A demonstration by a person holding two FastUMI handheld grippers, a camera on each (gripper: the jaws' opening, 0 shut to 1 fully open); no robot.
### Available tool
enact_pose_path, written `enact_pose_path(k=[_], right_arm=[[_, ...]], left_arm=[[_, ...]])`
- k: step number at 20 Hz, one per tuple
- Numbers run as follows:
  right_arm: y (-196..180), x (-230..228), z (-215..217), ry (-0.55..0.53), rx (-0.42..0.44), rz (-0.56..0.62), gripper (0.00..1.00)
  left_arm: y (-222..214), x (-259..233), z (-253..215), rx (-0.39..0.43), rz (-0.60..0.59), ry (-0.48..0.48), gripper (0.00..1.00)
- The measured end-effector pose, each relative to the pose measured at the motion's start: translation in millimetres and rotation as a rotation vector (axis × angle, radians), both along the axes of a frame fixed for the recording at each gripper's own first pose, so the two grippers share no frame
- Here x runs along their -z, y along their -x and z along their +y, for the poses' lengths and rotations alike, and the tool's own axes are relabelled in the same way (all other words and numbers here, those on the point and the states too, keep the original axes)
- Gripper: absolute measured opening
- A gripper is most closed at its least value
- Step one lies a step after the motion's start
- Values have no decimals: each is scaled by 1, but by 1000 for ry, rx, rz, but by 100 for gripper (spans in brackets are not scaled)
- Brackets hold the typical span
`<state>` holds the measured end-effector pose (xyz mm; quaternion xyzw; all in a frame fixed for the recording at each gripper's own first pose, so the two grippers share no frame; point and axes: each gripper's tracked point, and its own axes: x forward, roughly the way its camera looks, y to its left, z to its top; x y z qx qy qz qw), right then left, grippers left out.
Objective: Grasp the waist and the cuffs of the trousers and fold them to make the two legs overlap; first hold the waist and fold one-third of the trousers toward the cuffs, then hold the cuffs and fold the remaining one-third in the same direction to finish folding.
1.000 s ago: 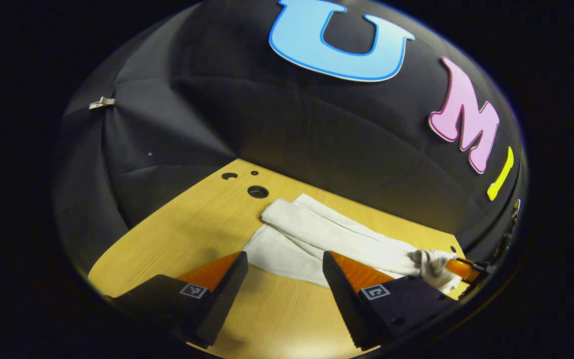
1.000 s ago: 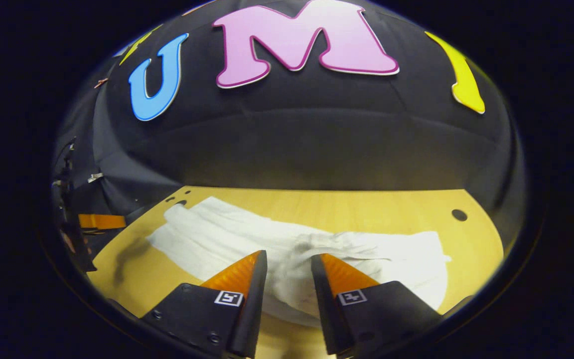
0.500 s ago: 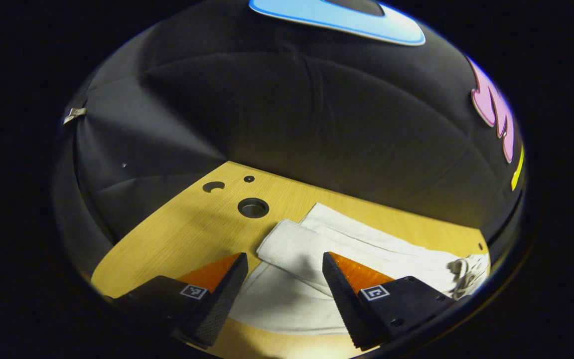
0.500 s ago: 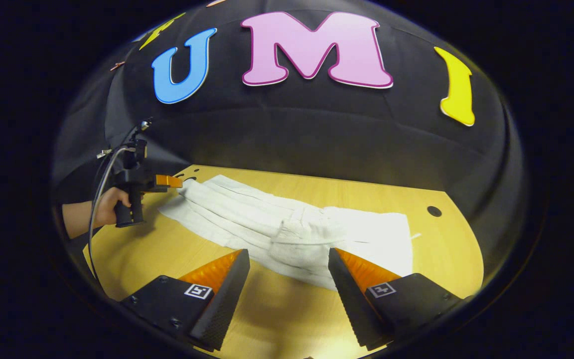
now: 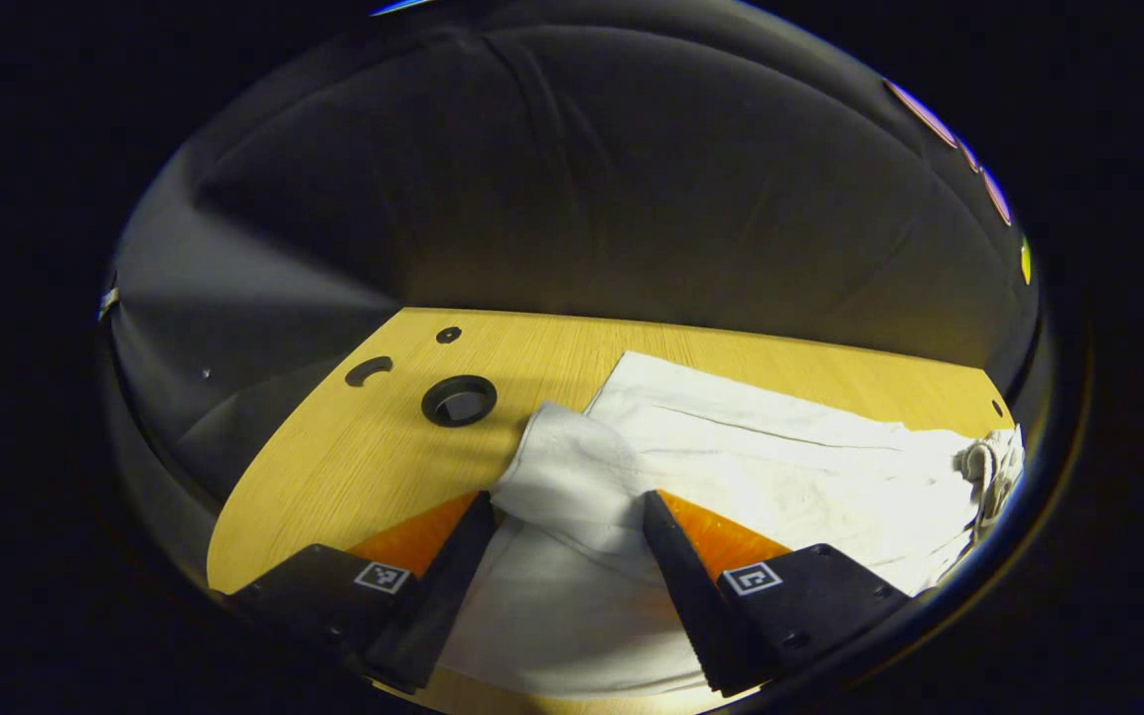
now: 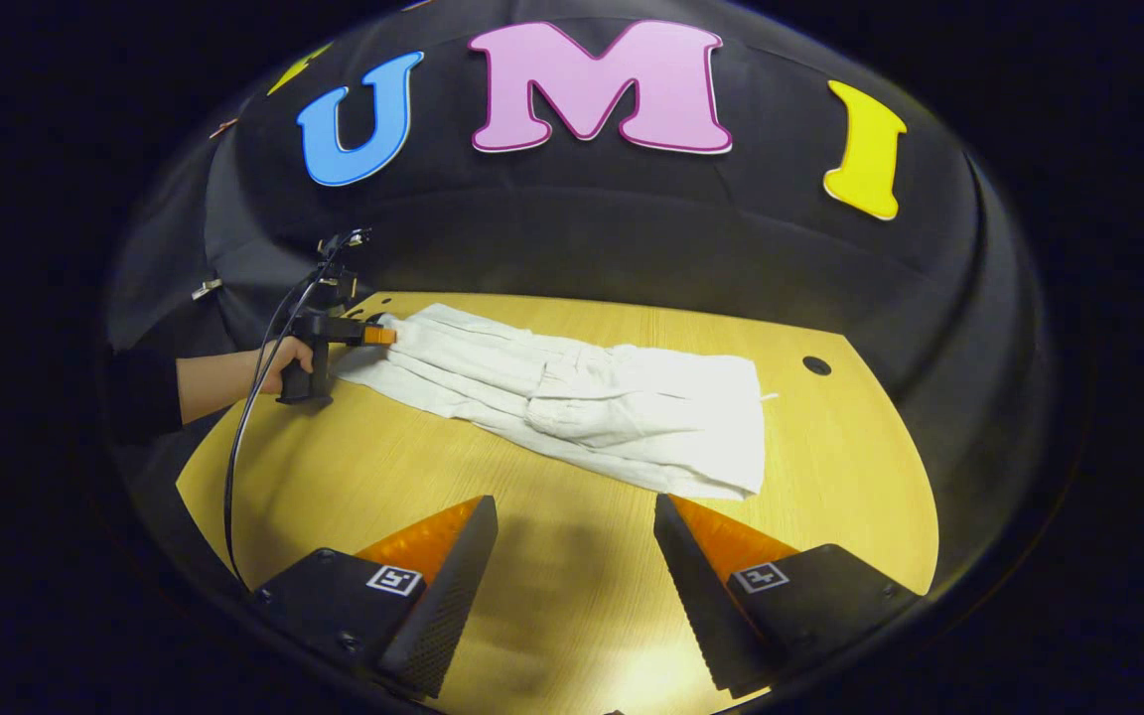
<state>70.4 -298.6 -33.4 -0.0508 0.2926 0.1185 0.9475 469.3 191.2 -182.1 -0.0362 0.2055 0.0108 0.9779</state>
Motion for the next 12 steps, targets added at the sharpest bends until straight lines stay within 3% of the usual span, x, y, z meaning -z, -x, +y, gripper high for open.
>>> enact_pose_path(k=[2,3,4,5,8,9,10,12], right_arm=[[2,3,-1,3,5,16,97],[4,3,0,4,2,20,97],[3,2,0,7,-3,18,97],[3,-1,-2,16,-7,13,97],[2,-5,-10,19,1,6,97],[1,-6,-12,17,6,4,97],[0,-6,-15,18,11,2,97],[1,-7,-21,26,15,-3,97]], left_arm=[[1,1,-4,16,12,-13,97],[2,2,-11,36,25,-28,90],[2,2,-15,58,33,-35,72],[3,2,-21,83,42,-35,67],[3,4,-29,133,68,-43,34],[2,5,-32,144,74,-41,30],[3,5,-34,151,79,-39,19],[5,5,-35,146,74,-22,12]])
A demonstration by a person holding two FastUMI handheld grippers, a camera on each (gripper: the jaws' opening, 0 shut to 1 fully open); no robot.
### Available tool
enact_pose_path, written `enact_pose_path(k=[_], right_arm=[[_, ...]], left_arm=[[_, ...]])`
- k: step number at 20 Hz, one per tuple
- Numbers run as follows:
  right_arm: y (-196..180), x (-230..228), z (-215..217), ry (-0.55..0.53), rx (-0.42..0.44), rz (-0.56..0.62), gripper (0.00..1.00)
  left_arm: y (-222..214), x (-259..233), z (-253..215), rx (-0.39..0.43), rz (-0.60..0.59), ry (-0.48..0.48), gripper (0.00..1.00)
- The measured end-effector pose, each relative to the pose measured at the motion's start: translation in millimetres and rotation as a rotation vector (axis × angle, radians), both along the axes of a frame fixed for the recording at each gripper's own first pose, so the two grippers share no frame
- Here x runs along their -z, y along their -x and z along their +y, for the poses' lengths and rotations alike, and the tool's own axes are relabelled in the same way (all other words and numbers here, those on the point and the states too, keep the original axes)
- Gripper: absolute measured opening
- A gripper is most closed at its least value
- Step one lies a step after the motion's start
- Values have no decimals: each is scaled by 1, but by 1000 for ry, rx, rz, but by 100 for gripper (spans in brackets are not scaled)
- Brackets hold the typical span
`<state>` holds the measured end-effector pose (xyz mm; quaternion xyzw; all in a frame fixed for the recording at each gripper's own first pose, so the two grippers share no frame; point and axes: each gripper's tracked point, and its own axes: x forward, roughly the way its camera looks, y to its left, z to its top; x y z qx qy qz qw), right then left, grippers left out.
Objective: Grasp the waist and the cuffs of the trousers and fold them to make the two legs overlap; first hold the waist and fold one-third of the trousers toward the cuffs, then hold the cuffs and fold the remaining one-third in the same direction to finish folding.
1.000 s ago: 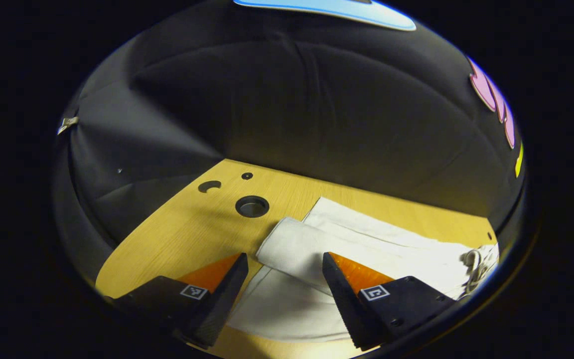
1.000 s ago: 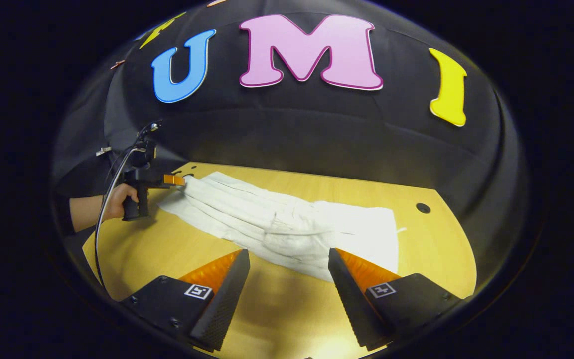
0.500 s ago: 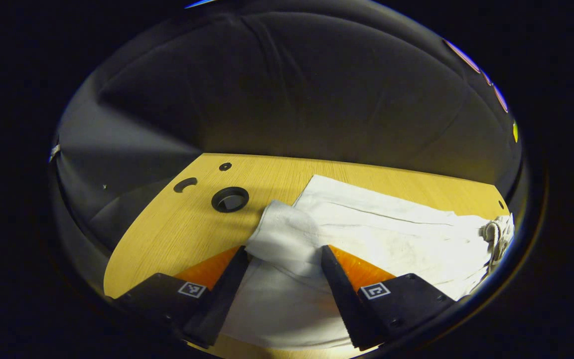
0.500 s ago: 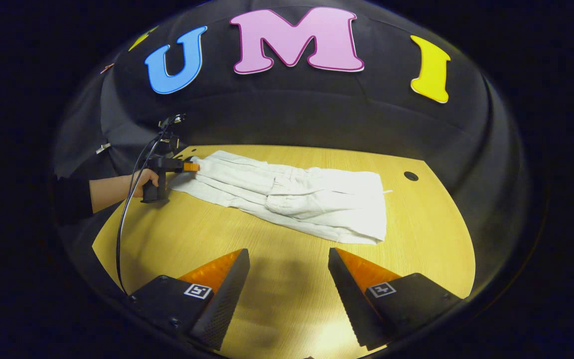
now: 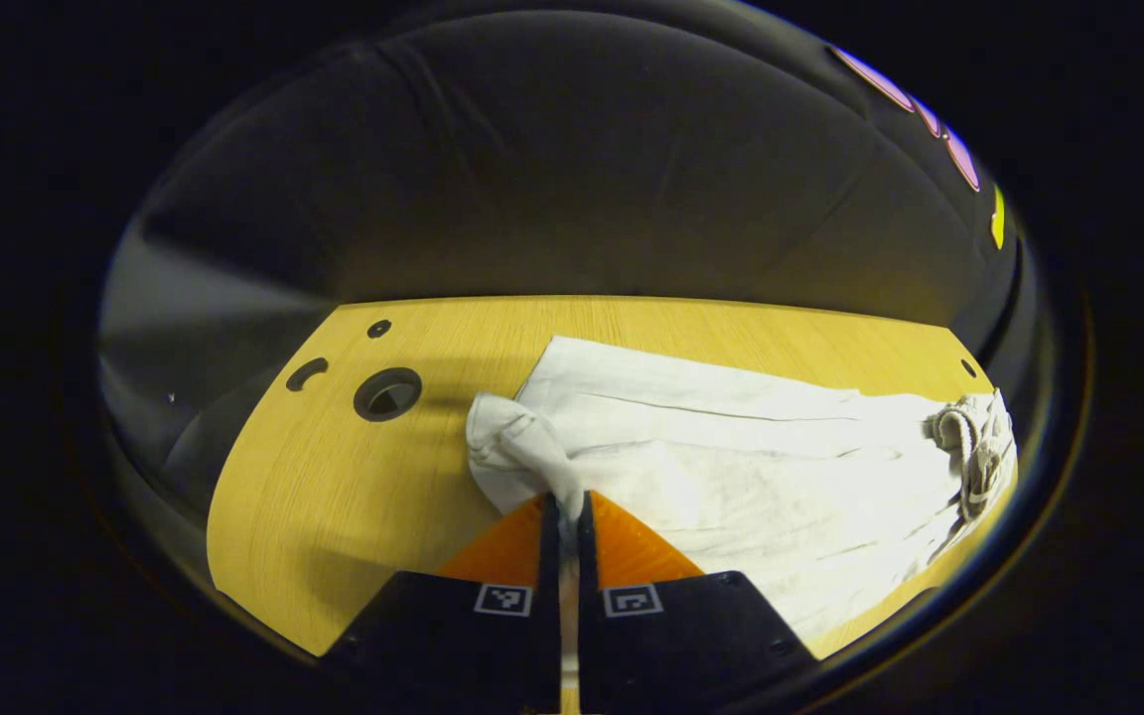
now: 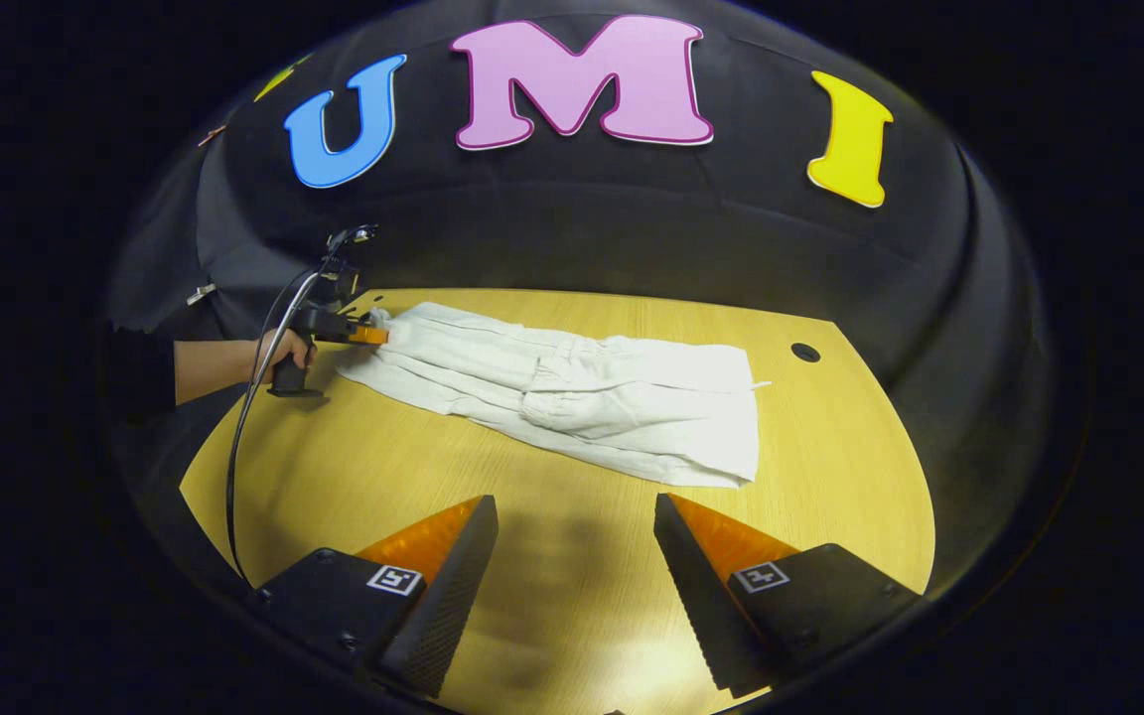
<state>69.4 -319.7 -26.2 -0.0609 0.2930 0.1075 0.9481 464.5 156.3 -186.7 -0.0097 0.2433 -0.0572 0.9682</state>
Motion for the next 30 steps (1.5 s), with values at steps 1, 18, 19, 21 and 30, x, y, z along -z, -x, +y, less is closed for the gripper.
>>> enact_pose_path(k=[1,18,19,21,30], right_arm=[[0,-1,-3,5,1,-3,97],[-4,-41,-107,-39,121,-118,97],[-4,-43,-113,-50,127,-124,97],[-3,-45,-126,-66,140,-133,97],[12,-56,-186,-106,213,-166,97]], left_arm=[[-1,-1,-2,-14,-4,17,10],[76,-147,-105,-28,-205,171,5],[82,-160,-122,-7,-221,176,5],[92,-188,-157,34,-262,178,5],[133,-248,-352,263,-320,188,5]])
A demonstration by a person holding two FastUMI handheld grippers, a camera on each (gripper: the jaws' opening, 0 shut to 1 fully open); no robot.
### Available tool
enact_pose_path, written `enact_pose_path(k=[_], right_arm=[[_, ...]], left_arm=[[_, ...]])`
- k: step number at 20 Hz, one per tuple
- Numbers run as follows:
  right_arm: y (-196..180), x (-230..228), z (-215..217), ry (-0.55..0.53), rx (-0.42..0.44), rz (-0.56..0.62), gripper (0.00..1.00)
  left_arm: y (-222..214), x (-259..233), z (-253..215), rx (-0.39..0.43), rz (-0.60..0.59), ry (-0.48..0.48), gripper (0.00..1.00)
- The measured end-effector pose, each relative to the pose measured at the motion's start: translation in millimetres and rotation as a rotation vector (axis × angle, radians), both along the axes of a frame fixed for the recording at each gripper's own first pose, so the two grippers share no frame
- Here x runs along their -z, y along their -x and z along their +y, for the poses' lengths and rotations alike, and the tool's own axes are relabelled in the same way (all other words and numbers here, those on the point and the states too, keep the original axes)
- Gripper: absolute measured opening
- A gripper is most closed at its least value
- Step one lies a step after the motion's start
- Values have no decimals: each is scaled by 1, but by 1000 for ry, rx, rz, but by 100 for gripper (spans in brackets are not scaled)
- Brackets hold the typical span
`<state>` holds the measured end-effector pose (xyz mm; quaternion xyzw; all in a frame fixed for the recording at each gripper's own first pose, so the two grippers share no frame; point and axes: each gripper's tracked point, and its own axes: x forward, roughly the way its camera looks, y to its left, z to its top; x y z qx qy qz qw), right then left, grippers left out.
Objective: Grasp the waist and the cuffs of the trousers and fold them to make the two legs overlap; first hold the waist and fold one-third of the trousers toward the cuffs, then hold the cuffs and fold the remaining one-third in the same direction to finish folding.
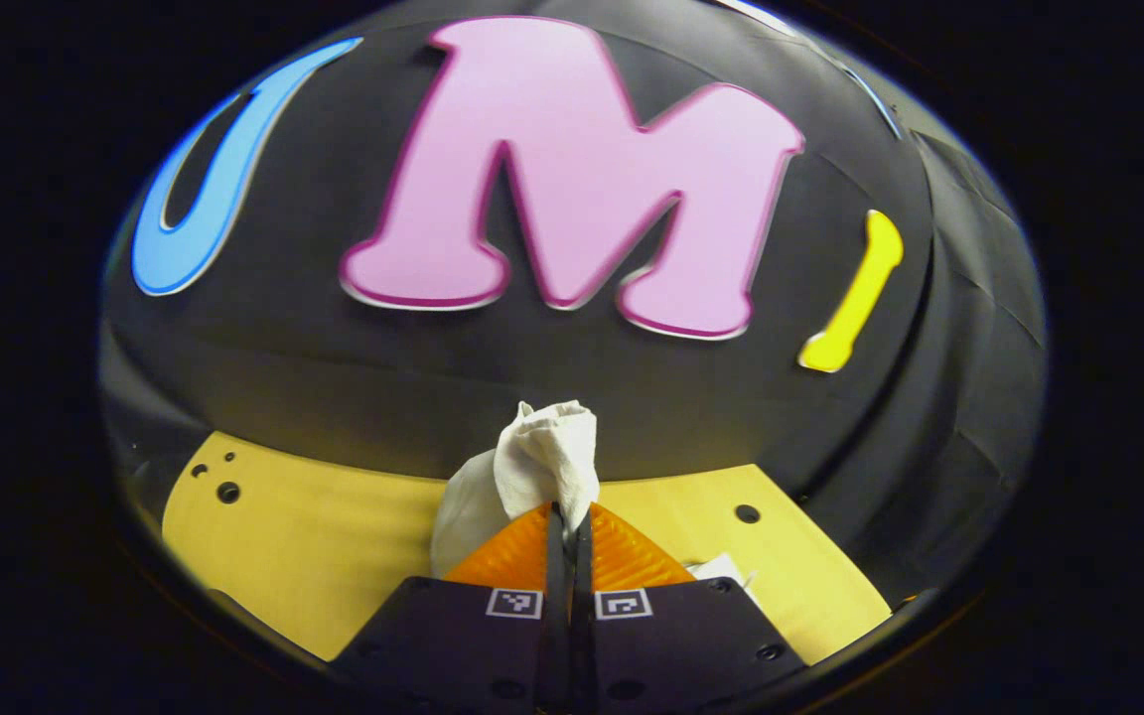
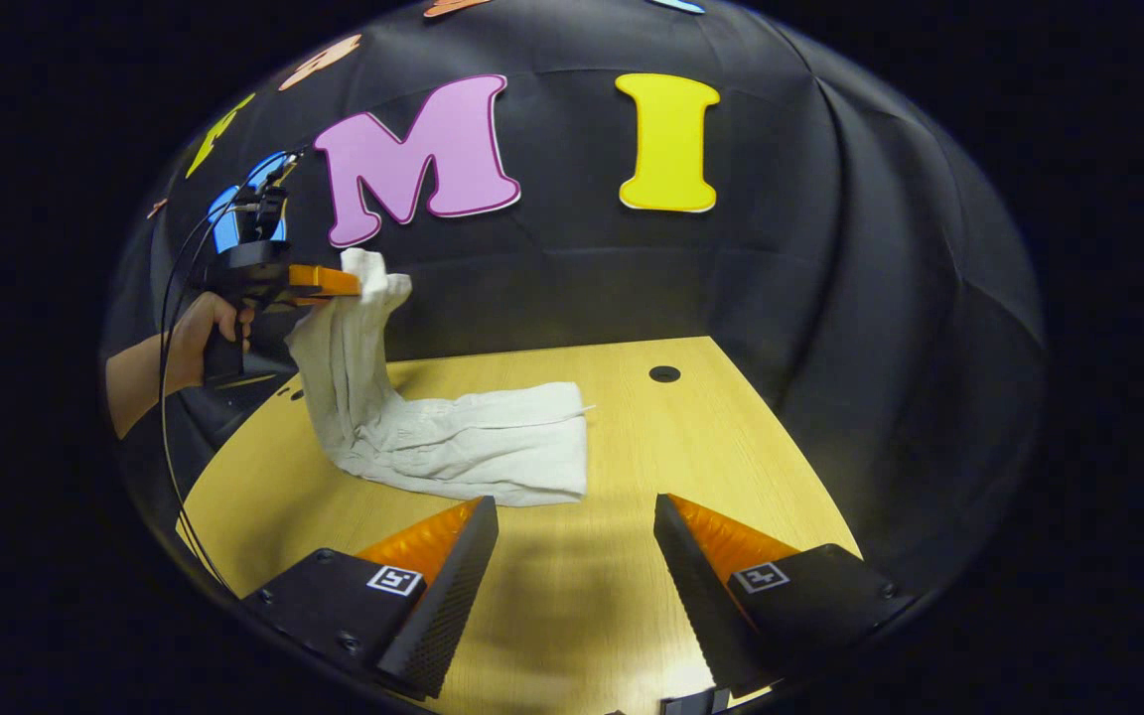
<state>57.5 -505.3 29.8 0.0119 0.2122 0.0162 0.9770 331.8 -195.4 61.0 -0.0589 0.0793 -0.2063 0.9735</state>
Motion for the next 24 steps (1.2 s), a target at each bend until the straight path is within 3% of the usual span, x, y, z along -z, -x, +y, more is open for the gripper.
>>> enact_pose_path(k=[5,11,16,17,21,23,24], right_arm=[[11,-3,-32,-27,73,-10,98],[26,-8,-53,-51,136,-25,99],[40,-7,-45,-60,140,-19,99],[41,-7,-43,-58,134,-19,99],[45,-15,-24,-41,101,-21,99],[46,-20,-12,-49,88,-22,99],[47,-26,-6,-52,84,-33,99]], left_arm=[[27,13,-97,131,59,30,5],[43,61,-147,211,178,39,5],[61,111,-173,278,285,-13,10],[70,117,-173,300,294,-12,19],[91,110,-144,289,242,-34,82],[101,95,-112,238,193,-55,95],[106,87,-92,194,157,-70,96]])
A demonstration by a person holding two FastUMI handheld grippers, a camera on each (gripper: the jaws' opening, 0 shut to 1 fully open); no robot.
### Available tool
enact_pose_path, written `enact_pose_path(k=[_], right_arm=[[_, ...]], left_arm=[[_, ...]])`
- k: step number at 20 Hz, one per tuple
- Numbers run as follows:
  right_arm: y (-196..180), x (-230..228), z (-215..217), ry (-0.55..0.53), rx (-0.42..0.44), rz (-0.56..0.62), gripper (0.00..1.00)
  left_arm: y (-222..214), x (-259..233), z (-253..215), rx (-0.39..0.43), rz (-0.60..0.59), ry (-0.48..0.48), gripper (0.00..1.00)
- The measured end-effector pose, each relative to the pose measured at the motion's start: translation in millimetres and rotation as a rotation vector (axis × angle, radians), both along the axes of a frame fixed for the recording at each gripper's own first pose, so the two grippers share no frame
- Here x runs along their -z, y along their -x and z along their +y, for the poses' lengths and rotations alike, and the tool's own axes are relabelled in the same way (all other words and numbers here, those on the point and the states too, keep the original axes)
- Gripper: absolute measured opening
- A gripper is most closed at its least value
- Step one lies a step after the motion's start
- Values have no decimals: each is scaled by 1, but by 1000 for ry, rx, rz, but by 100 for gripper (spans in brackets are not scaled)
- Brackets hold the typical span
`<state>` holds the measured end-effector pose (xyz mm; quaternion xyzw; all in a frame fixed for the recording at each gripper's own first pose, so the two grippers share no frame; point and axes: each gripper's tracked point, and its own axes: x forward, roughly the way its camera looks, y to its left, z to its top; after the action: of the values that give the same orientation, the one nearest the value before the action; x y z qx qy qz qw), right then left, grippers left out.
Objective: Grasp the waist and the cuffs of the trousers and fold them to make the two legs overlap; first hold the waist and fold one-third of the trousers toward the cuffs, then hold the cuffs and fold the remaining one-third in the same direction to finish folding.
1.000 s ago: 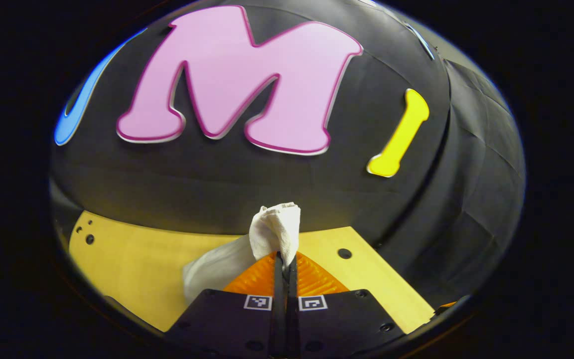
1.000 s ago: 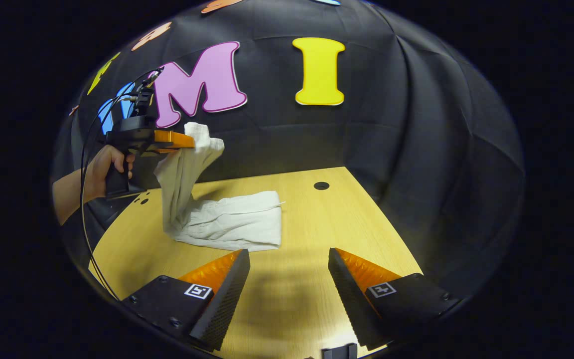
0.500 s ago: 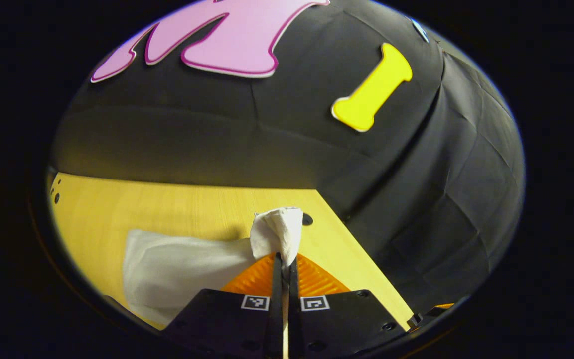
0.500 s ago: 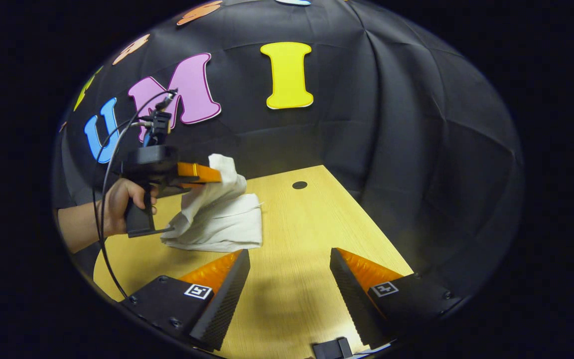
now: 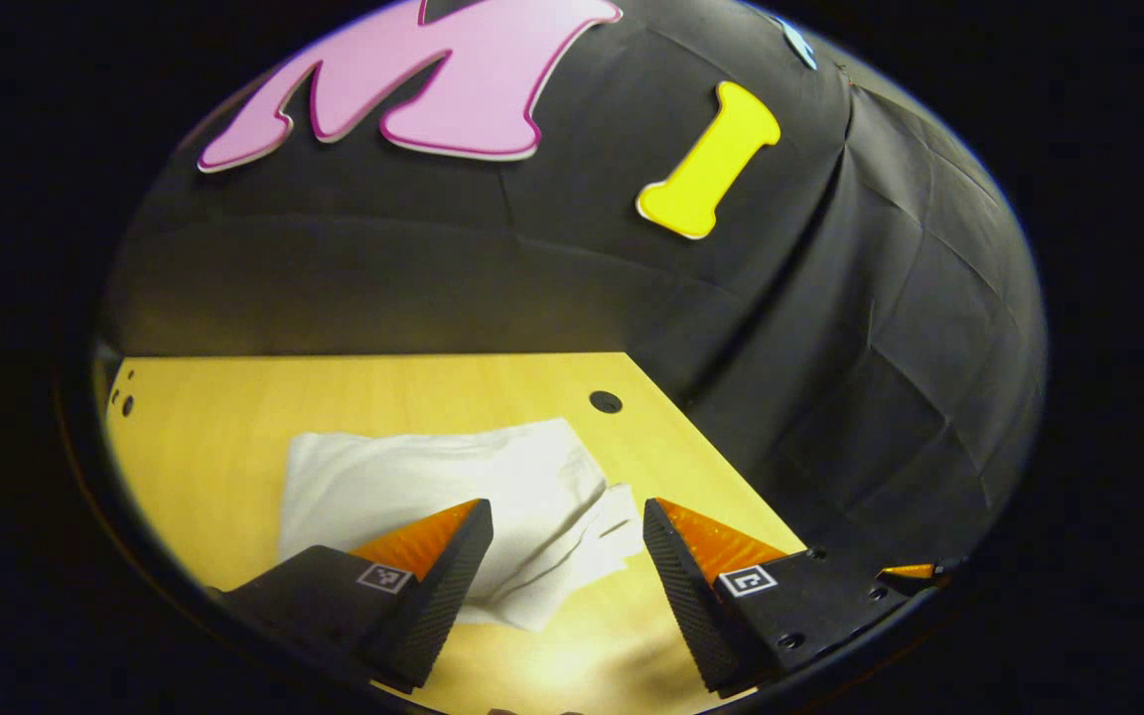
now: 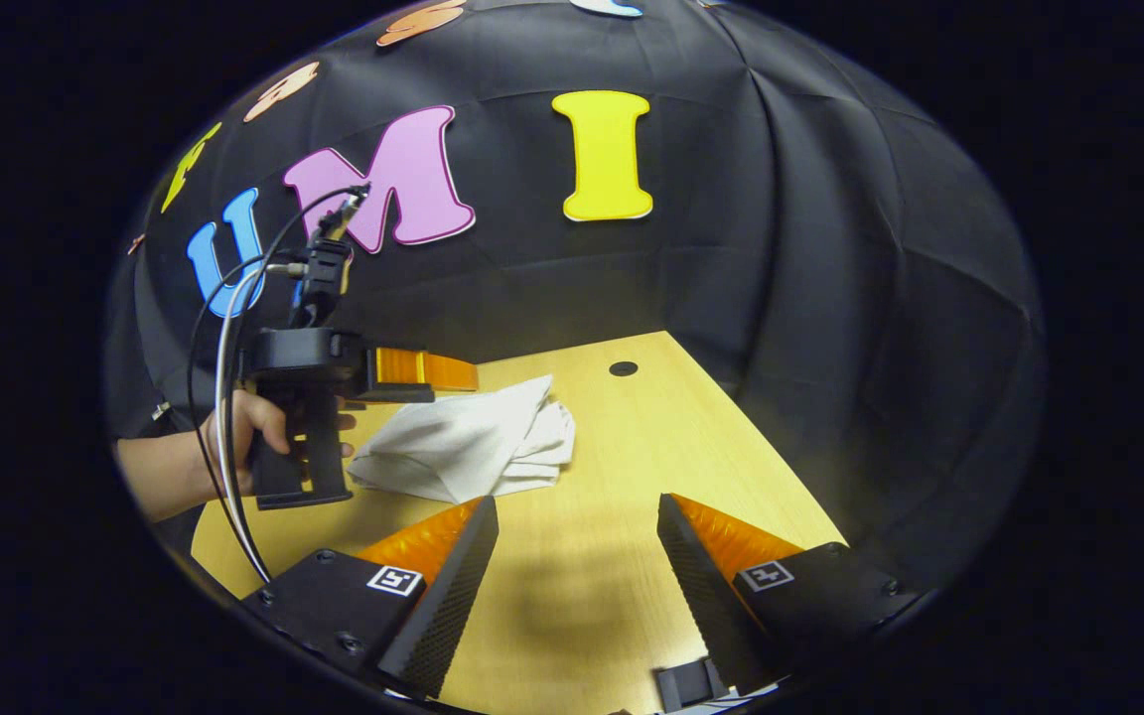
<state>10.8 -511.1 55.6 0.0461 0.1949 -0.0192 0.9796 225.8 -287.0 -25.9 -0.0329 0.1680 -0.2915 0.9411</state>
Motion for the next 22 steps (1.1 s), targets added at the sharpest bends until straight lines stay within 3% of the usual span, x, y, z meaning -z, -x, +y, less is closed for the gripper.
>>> enact_pose_path(k=[5,8,14,18,22], right_arm=[[9,-28,39,2,-46,-55,99],[25,-41,64,20,-77,-85,99],[65,-46,105,53,-132,-111,99],[108,-27,123,50,-123,-90,99],[131,-14,136,46,-139,-72,99]], left_arm=[[54,-39,114,-176,-217,-85,96],[105,-50,170,-256,-280,-87,95],[204,-29,244,-395,-276,0,95],[247,1,285,-493,-295,-6,95],[279,40,311,-572,-215,56,95]])
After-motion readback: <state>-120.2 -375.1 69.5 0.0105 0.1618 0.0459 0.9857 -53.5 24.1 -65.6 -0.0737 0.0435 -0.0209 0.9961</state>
